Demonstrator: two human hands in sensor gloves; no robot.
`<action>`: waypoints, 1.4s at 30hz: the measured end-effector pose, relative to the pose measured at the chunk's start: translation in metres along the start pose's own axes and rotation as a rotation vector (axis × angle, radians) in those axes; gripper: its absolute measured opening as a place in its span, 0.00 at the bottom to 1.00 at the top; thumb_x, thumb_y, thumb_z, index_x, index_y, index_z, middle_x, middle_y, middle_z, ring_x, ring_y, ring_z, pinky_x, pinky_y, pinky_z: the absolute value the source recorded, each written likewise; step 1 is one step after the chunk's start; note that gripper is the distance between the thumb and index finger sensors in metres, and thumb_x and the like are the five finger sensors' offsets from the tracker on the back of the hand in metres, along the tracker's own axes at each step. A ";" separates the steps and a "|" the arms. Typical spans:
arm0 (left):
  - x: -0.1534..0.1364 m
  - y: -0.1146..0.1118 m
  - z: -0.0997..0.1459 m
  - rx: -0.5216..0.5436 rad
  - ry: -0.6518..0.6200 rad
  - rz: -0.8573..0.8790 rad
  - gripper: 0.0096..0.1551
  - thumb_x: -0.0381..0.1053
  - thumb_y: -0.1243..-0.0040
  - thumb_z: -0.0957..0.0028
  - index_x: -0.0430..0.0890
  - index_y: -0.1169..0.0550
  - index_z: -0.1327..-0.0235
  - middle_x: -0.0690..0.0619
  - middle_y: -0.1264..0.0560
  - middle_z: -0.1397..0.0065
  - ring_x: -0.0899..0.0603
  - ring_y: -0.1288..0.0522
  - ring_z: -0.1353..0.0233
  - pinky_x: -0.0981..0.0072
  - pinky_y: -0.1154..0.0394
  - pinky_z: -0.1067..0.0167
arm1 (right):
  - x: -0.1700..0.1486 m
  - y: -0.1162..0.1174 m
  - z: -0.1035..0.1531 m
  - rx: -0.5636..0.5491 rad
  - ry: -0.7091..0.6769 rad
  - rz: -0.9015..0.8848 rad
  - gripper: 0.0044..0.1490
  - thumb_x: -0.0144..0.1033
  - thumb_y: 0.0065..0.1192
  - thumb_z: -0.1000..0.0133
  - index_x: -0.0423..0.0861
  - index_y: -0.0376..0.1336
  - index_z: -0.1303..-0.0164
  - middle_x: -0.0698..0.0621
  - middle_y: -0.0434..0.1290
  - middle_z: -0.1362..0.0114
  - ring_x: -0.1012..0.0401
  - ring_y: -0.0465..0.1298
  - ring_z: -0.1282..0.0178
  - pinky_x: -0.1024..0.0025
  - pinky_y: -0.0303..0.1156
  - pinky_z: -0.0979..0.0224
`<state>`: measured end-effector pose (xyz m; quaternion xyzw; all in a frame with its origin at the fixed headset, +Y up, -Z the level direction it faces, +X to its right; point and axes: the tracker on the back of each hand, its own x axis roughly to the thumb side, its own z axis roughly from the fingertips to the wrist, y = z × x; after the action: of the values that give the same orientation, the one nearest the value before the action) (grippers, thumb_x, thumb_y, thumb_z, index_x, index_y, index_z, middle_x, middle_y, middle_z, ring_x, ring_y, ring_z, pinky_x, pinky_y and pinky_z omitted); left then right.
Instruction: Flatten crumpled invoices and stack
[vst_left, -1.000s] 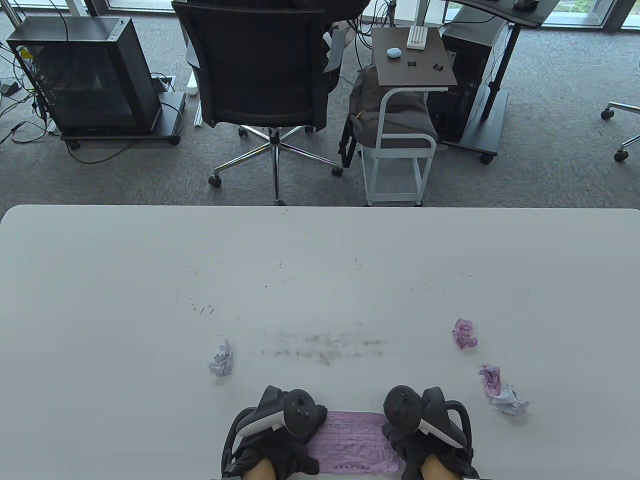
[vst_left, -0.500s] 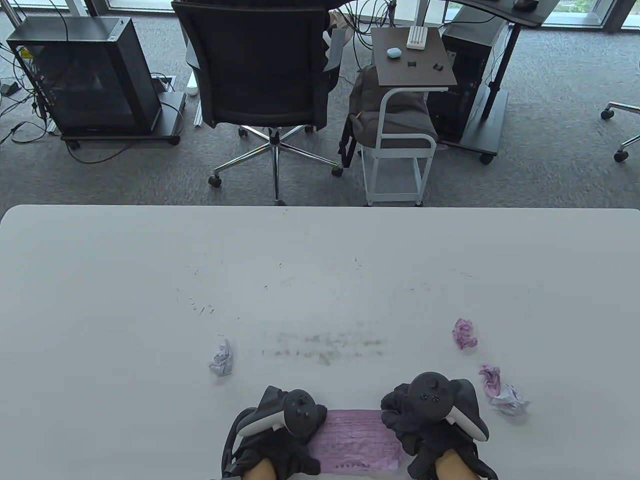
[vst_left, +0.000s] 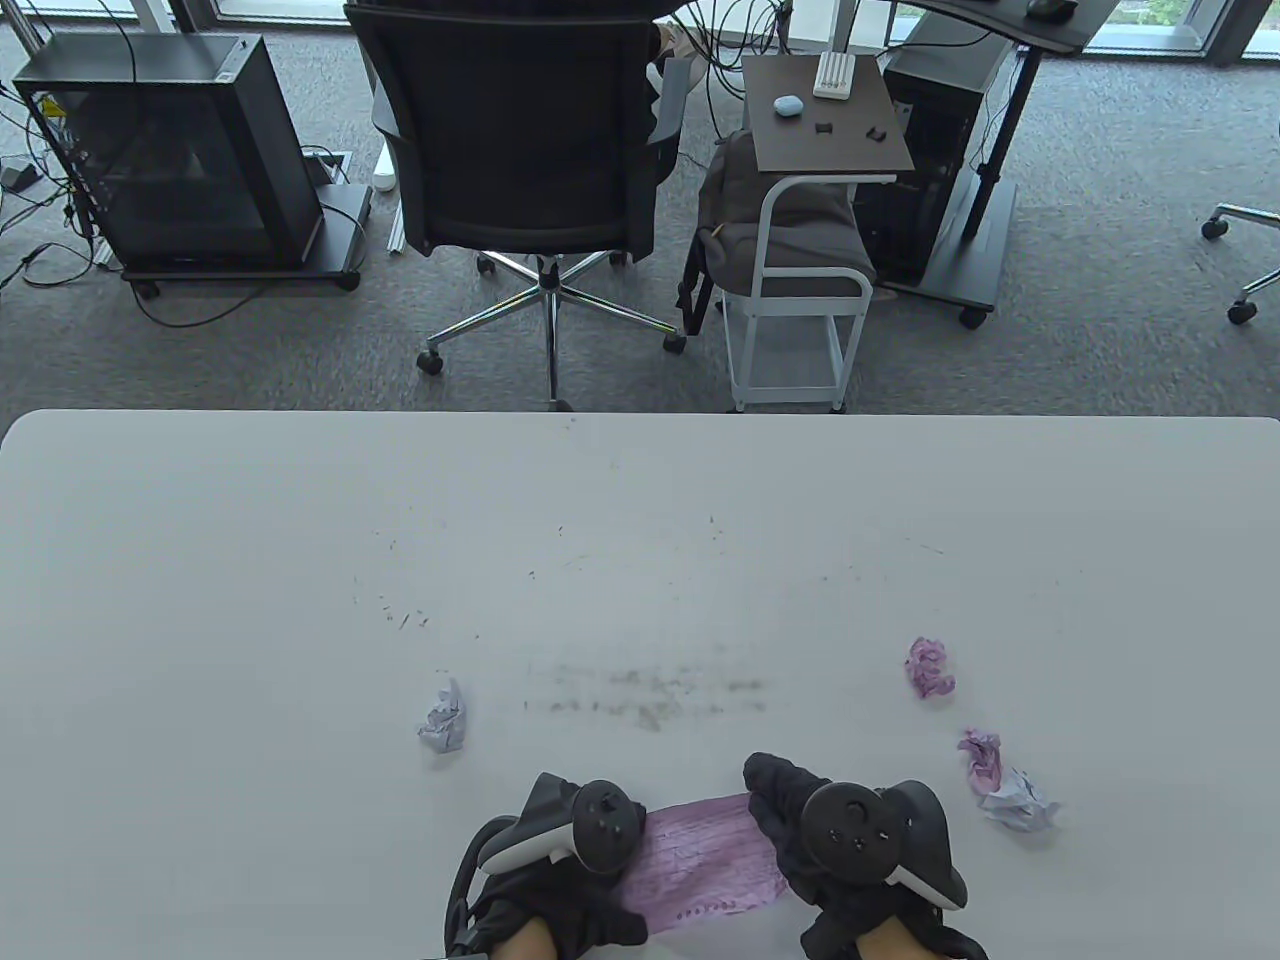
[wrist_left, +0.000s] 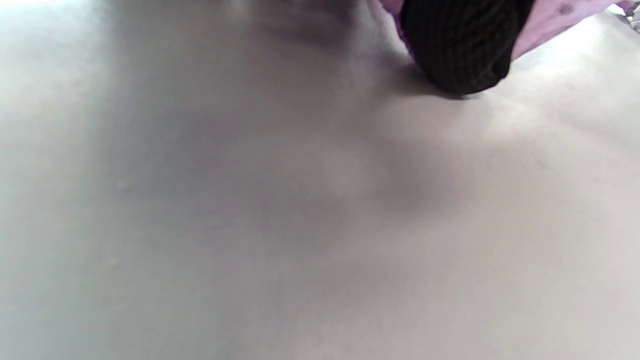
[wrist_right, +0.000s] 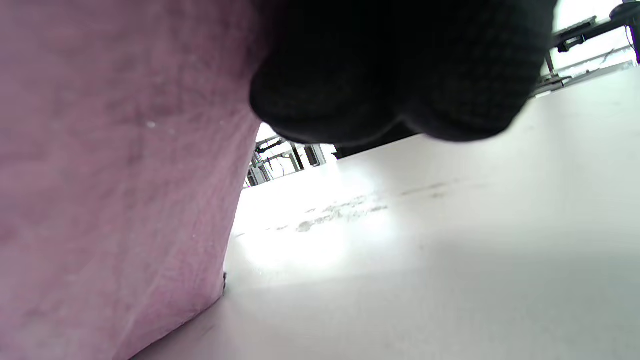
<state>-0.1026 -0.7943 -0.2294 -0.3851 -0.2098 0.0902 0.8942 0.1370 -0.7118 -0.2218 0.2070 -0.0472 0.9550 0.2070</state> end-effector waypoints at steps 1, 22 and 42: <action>-0.001 0.001 0.001 0.013 -0.005 0.007 0.59 0.59 0.36 0.43 0.43 0.61 0.20 0.43 0.74 0.23 0.26 0.76 0.25 0.28 0.62 0.35 | 0.003 -0.006 0.001 -0.030 -0.018 0.021 0.26 0.34 0.61 0.43 0.43 0.60 0.35 0.45 0.79 0.48 0.63 0.81 0.65 0.68 0.82 0.62; -0.020 0.022 0.022 0.315 -0.526 1.018 0.57 0.51 0.39 0.36 0.45 0.70 0.27 0.44 0.40 0.21 0.40 0.24 0.31 0.41 0.30 0.31 | -0.016 -0.045 0.015 -0.284 0.027 -0.882 0.26 0.34 0.63 0.41 0.43 0.61 0.34 0.45 0.79 0.48 0.63 0.81 0.65 0.68 0.82 0.61; -0.019 0.036 0.046 0.529 -0.597 0.983 0.42 0.46 0.42 0.34 0.67 0.57 0.28 0.49 0.21 0.41 0.48 0.14 0.56 0.46 0.21 0.37 | -0.043 -0.036 0.017 -0.203 0.383 -0.541 0.28 0.33 0.64 0.41 0.38 0.60 0.32 0.43 0.79 0.48 0.61 0.81 0.65 0.66 0.82 0.61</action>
<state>-0.1400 -0.7455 -0.2328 -0.1607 -0.2193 0.6429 0.7161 0.1942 -0.6986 -0.2241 0.0077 -0.0455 0.8775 0.4773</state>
